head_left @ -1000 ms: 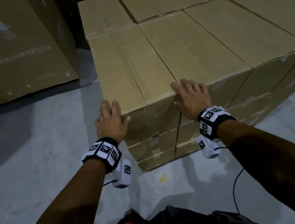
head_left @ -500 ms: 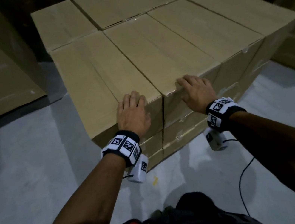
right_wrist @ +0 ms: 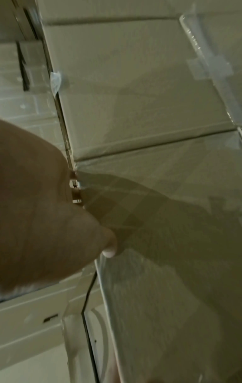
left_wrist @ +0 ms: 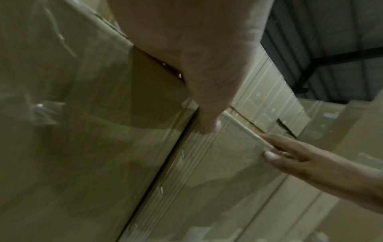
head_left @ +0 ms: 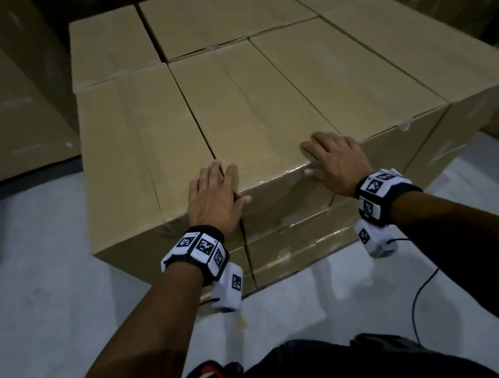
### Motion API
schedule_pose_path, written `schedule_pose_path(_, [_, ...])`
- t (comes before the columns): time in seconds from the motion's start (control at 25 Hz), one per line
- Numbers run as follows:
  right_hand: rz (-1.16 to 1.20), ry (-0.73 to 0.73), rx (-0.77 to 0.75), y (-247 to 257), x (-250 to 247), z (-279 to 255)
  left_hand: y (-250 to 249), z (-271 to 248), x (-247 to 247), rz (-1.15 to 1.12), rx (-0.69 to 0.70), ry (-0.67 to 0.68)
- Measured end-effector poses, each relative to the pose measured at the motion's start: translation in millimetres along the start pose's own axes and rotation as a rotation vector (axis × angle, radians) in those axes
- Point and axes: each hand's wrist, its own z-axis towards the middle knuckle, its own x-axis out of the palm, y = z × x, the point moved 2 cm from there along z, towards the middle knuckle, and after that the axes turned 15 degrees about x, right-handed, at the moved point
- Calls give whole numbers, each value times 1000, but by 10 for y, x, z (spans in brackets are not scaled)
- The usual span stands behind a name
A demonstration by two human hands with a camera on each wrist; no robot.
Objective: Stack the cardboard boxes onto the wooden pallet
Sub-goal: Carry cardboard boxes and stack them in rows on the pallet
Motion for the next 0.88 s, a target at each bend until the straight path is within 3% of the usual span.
schedule_pose_path(0.2, [-16, 38, -40, -324, 20, 145, 5, 17, 42, 35, -34, 56])
schedule_pose_path(0.44, [-2, 4, -54, -377, 88, 142, -16, 19, 68, 62, -55, 55])
schedule_pose_path(0.88, [16, -47, -58, -370, 129, 172, -39, -23, 110, 56, -67, -54])
